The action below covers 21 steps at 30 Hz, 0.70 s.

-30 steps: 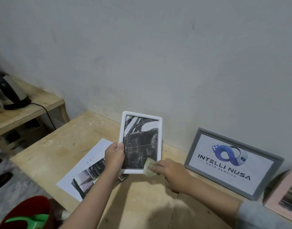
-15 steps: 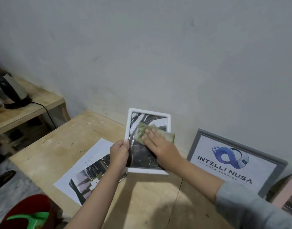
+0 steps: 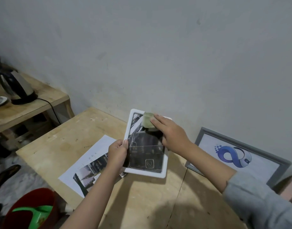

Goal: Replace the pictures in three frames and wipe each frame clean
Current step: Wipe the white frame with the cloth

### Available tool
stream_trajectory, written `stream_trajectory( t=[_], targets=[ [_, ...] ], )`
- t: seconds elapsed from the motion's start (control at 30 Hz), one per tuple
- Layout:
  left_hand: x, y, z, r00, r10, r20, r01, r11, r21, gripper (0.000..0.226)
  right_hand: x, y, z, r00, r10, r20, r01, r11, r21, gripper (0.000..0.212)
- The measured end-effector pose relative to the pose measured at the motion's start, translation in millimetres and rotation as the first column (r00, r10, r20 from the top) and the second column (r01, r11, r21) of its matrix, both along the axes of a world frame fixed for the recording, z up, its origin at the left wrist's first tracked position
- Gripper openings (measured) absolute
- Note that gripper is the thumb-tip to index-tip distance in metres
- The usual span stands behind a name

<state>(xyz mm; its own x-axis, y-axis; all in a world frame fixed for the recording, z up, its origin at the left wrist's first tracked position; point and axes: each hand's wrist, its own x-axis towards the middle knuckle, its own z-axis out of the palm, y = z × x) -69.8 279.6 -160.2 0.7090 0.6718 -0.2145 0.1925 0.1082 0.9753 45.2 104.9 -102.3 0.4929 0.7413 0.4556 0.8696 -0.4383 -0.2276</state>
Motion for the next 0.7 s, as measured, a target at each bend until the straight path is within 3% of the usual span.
stream_trajectory(
  t=[0.1,0.23,0.3,0.4,0.5,0.6,0.7],
  targets=[
    [-1.4,-3.4,6.1,0.999,0.003,0.033,-0.002,0.999,-0.033,0.028,-5.0,7.8,-26.5,0.985,0.052,0.164,-0.034,0.993,-0.110,0.078],
    [-3.2,0.5,4.4,0.998,0.040,0.040,-0.038,0.998,-0.052,0.031,-50.3,-2.4,-75.5,0.972,0.172,0.157,-0.150,0.978,-0.143,0.091],
    [-3.7,4.4,1.7,0.998,0.060,0.035,-0.058,0.997,-0.043,0.028,-69.9,-12.0,-85.7,0.959,0.280,0.047,-0.267,0.945,-0.191,0.090],
    [-5.0,8.0,-0.3,0.998,0.067,0.008,-0.067,0.998,0.020,0.028,-79.0,-20.7,-63.6,0.904,0.300,-0.303,-0.370,0.906,-0.207,0.065],
    [-5.0,4.8,0.5,0.999,0.036,0.001,-0.036,0.999,0.023,0.036,-62.1,-19.5,-29.4,0.856,0.186,-0.482,-0.222,0.975,-0.018,0.053],
    [-5.1,-2.1,5.9,1.000,0.009,0.013,-0.009,1.000,-0.029,0.030,-31.4,-10.4,-9.1,0.976,0.039,-0.216,-0.004,0.987,0.160,0.064],
    [-2.8,-10.5,8.8,0.999,-0.041,0.025,0.039,0.997,0.063,0.022,-13.1,5.8,-8.2,0.996,-0.085,0.004,0.085,0.995,0.048,0.079]
  ],
)
